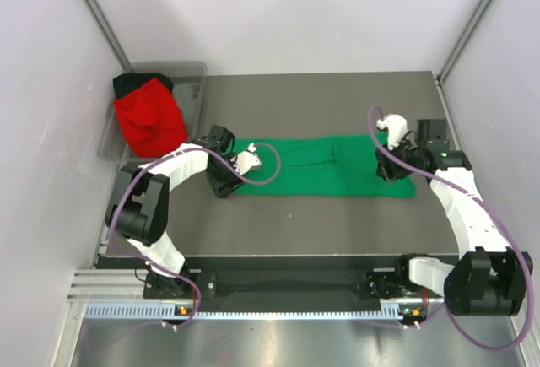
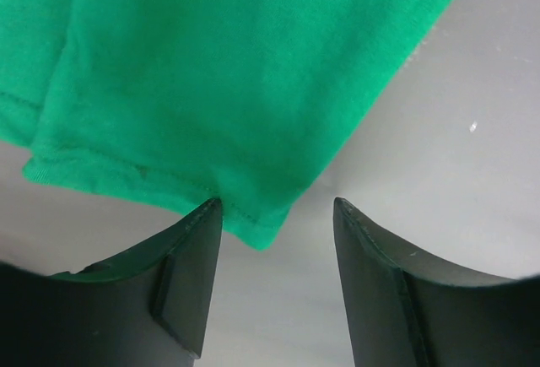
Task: Fold and stack the t-shirts
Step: Fold the tshirt
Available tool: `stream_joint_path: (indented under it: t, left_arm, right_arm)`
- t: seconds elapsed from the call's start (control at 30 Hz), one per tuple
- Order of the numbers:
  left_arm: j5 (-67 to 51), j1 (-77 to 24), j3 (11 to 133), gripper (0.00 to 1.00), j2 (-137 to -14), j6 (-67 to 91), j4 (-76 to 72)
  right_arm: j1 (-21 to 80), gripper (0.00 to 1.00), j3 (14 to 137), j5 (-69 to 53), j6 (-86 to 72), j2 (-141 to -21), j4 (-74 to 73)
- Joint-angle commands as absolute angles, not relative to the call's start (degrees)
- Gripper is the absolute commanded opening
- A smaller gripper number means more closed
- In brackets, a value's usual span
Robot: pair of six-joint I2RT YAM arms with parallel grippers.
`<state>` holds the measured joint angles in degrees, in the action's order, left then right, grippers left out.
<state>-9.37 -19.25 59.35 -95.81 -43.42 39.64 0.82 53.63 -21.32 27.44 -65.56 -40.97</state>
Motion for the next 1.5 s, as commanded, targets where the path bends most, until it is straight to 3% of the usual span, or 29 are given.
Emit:
stream_joint_path:
  t: [0.0,0.1,0.23,0.27,0.37,0.43,0.77,1.23,1.37,1.47]
  left_arm:
    - [-10.3,-19.3,58.7,0.59,-97.2,-42.5,35.0]
    - [-10.5,-19.3,58.8,0.57,-98.2,-41.8,33.9]
    - [-11.2,-19.3,59.4,0.35,-99.1,-41.1,35.1]
    - [-11.5,-19.4,59.5,0.24,-98.9,-41.0,35.7]
    - [-12.2,-20.1,59.3,0.08,-97.1,-40.6,37.9]
    - [-12.1,-20.7,58.5,0.03,-95.7,-40.3,38.3]
    - [-11.2,-25.7,54.0,0.00,-86.2,-38.8,41.7]
    - [-11.1,-26.9,52.9,0.00,-82.6,-37.7,44.1]
    - [-11.4,-27.3,53.3,0.00,-82.3,-37.4,45.1]
    - [-11.3,-28.0,53.2,0.00,-81.7,-37.6,46.0]
  right_arm:
    - [-5.0,0.51,54.8,-23.6,23.9,-67.9,-36.4]
    - [-7.8,0.51,55.9,-24.5,25.0,-72.6,-35.3]
    - [-10.2,0.51,57.1,-23.2,25.8,-77.8,-34.2]
    - [-10.6,0.50,57.7,-22.9,25.8,-79.5,-33.8]
    - [-12.3,0.51,59.9,-21.4,25.4,-83.4,-33.0]
    - [-13.0,0.51,61.7,-20.7,25.3,-86.3,-33.7]
    - [-13.8,0.55,70.7,-19.1,24.0,-99.8,-35.1]
    - [-13.7,0.55,75.9,-16.5,23.0,-109.1,-37.1]
    - [-13.6,0.17,78.8,-15.8,23.6,-113.2,-39.3]
    - [-12.8,0.10,81.1,-15.0,23.3,-115.3,-38.6]
